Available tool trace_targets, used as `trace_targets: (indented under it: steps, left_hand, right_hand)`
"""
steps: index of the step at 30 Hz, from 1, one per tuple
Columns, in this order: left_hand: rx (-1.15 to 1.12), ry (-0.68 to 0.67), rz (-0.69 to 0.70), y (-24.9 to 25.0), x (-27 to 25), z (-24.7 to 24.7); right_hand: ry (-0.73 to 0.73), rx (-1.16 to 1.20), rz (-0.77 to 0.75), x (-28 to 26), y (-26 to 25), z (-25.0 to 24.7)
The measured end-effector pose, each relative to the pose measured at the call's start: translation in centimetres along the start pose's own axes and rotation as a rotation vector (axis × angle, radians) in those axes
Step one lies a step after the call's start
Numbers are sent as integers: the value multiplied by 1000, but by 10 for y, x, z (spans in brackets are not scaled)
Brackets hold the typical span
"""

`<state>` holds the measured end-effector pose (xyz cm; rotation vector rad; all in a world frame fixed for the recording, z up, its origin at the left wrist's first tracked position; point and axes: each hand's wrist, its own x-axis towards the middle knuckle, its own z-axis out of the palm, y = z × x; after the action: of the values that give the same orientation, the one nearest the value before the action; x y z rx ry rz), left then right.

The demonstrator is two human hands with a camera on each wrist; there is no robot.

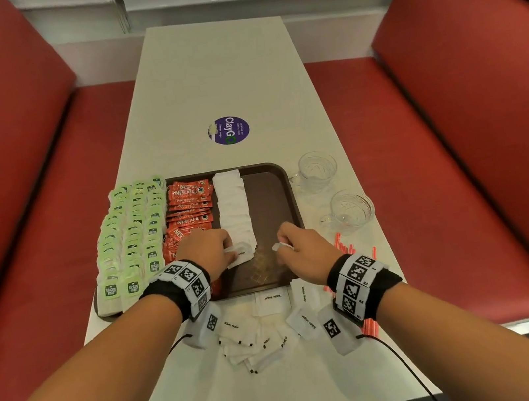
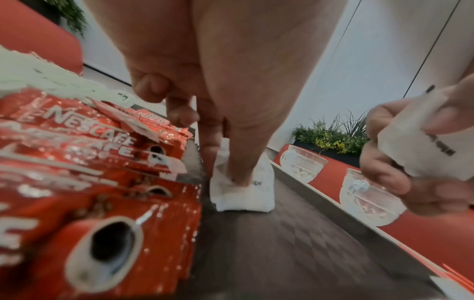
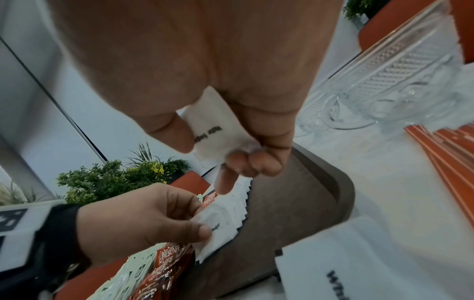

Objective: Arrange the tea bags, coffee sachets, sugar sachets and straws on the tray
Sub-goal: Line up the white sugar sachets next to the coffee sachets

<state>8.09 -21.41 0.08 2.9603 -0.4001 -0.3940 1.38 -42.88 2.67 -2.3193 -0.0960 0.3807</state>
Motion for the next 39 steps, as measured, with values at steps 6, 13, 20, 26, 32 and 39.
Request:
trace_targets:
  steps: [6, 13, 20, 26, 32, 39]
  left_hand:
    - [29, -25, -35, 3, 15, -2]
    - [87, -21, 92, 8, 12, -2]
    - [95, -56, 189, 5, 13, -7]
    - [-272, 72, 295, 4, 5, -22]
    - [-159, -33, 161, -6, 0, -15]
    - [-66, -56, -3, -10, 3, 2]
  right_hand:
    - [-22, -72, -49, 5, 3, 0]
    - [37, -61, -21, 12, 8, -2]
    - [26, -40, 25, 23, 12, 4]
    - [12, -86, 21, 33, 4, 8]
    - [-41, -128, 92, 46, -2, 16]
    - [-217, -276, 195, 62, -1, 24]
